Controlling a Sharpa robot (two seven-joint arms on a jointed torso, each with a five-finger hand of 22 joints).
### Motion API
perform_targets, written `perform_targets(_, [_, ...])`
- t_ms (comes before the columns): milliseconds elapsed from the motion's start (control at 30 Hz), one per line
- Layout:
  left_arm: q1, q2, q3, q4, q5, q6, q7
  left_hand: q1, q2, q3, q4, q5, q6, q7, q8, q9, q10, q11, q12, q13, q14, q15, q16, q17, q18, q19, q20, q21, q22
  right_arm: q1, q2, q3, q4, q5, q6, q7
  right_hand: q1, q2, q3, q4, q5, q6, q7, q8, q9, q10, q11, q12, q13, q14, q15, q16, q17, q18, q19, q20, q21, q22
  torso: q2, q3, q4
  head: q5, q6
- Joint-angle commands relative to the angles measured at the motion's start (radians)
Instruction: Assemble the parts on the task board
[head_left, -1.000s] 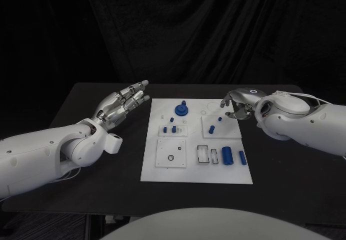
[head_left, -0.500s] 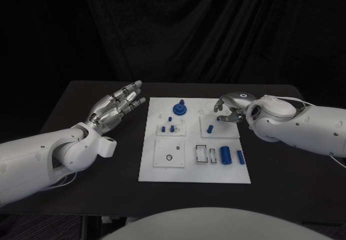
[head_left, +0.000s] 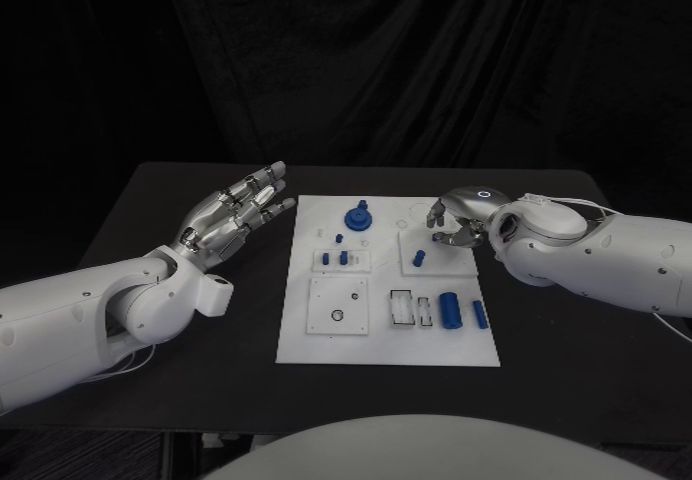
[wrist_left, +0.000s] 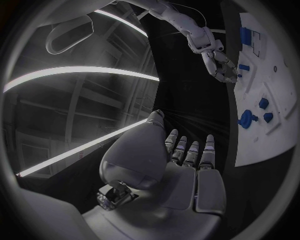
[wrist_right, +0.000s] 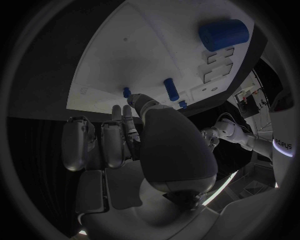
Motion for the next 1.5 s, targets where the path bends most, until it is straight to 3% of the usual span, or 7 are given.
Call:
perform_targets(33, [-0.001, 0.004, 0.001, 0.001, 0.009, 0.026, 0.025, 0.008, -0.001, -0.002, -0.008, 0.004, -0.008, 0.002, -0.006, -0.001, 0.000, 0.006, 0.001, -0.001, 0.001, 0.010, 0.005, 0.001, 0.017, 0.002, 0.010, 0.005, 0.001, -0.003, -0.002, 0.001, 0.001, -0.010, -0.012, 0.002, -0.013, 0.001, 0.004, -0.002, 0.014, 0.008, 0.000, 0.005, 0.002, 0.011, 0.002, 0.007, -0.002, 0.009, -0.001, 0.007, 0.071, 0.004, 0.009, 0.001, 0.008, 0.196, -0.001, 0.0006, -0.0017, 0.002, 0.000])
perform_targets(600, [-0.002, 0.009, 0.001, 0.000, 0.009, 0.015, 0.005, 0.021, 0.004, -0.002, -0.035, 0.026, -0.013, 0.009, -0.005, -0.004, 0.002, 0.023, 0.011, 0.000, 0.028, 0.035, 0.016, 0.008, 0.021, 0.031, 0.039, 0.017, 0.029, -0.021, 0.005, 0.001, -0.009, -0.010, -0.012, 0.001, -0.032, 0.002, 0.000, 0.007, 0.013, 0.008, -0.005, 0.009, 0.007, 0.023, -0.003, 0.018, -0.005, 0.011, -0.002, 0.010, 0.070, 0.004, 0.011, 0.000, 0.009, 0.196, -0.001, -0.0017, -0.0017, 0.001, 0.000])
perform_targets(667, [-0.002, 0.010, 0.001, 0.000, 0.009, 0.014, 0.002, 0.020, 0.006, -0.002, -0.039, 0.027, -0.003, 0.026, -0.003, -0.003, 0.001, 0.016, 0.010, 0.000, 0.025, 0.035, 0.016, 0.007, 0.022, 0.030, 0.040, 0.015, 0.019, -0.023, 0.007, 0.001, -0.011, -0.010, -0.015, 0.003, -0.028, 0.005, 0.002, 0.004, 0.014, 0.012, -0.007, 0.013, 0.009, 0.024, -0.004, 0.019, -0.006, 0.010, -0.003, 0.009, 0.068, 0.004, 0.011, -0.001, 0.008, 0.196, -0.001, -0.0015, -0.0016, 0.002, 0.000])
perform_targets(800, [-0.002, 0.013, 0.001, 0.002, 0.009, 0.017, -0.005, 0.020, 0.006, -0.003, -0.040, 0.027, -0.004, 0.028, -0.003, -0.003, 0.000, 0.015, 0.009, 0.000, 0.024, 0.035, 0.016, 0.007, 0.022, 0.029, 0.040, 0.015, 0.016, -0.029, 0.013, 0.001, -0.021, -0.010, -0.021, 0.009, -0.025, 0.007, 0.005, 0.002, 0.017, 0.015, -0.006, 0.015, 0.010, 0.025, -0.004, 0.021, -0.006, 0.009, -0.003, 0.009, 0.067, 0.004, 0.011, -0.001, 0.008, 0.196, -0.002, 0.0003, 0.0005, -0.002, 0.000])
perform_targets(1000, [-0.002, 0.017, 0.001, 0.001, 0.009, 0.020, -0.012, 0.023, 0.006, -0.001, -0.044, 0.030, -0.004, 0.031, -0.004, -0.003, 0.000, 0.018, 0.010, 0.000, 0.025, 0.037, 0.017, 0.007, 0.022, 0.030, 0.042, 0.015, 0.017, -0.034, 0.021, 0.001, -0.030, -0.010, -0.023, 0.014, -0.016, 0.011, 0.011, -0.007, 0.027, 0.019, -0.004, 0.020, 0.014, 0.034, -0.008, 0.028, -0.007, 0.012, -0.005, 0.012, 0.069, 0.003, 0.015, -0.003, 0.013, 0.198, -0.002, 0.0009, -0.0020, 0.003, 0.000])
perform_targets(1300, [-0.003, 0.019, 0.001, -0.001, 0.009, 0.012, -0.020, 0.030, 0.006, 0.002, -0.055, 0.041, 0.002, 0.036, -0.003, -0.002, 0.004, 0.026, 0.017, 0.001, 0.029, 0.043, 0.019, 0.008, 0.022, 0.033, 0.047, 0.015, 0.017, -0.039, 0.029, 0.001, -0.043, -0.010, -0.032, 0.022, -0.002, 0.028, 0.022, -0.025, 0.044, 0.054, 0.003, 0.050, 0.036, 0.045, -0.014, 0.035, -0.014, 0.008, -0.011, 0.009, 0.060, 0.003, 0.015, -0.008, 0.013, 0.197, -0.002, 0.0005, -0.0010, 0.007, 0.000])
perform_targets(1500, [-0.004, 0.020, 0.001, -0.002, 0.009, 0.010, -0.023, 0.031, 0.007, 0.003, -0.057, 0.043, 0.001, 0.036, -0.003, -0.002, 0.005, 0.028, 0.018, 0.001, 0.030, 0.045, 0.020, 0.008, 0.022, 0.035, 0.049, 0.016, 0.020, -0.040, 0.029, 0.001, -0.045, -0.010, -0.056, 0.034, 0.012, 0.048, 0.022, -0.050, 0.042, 0.085, 0.014, 0.095, 0.082, 0.080, -0.026, 0.040, -0.029, 0.011, -0.020, 0.012, 0.058, 0.000, 0.023, -0.017, 0.024, 0.201, -0.003, 0.0002, -0.0007, 0.008, 0.000])
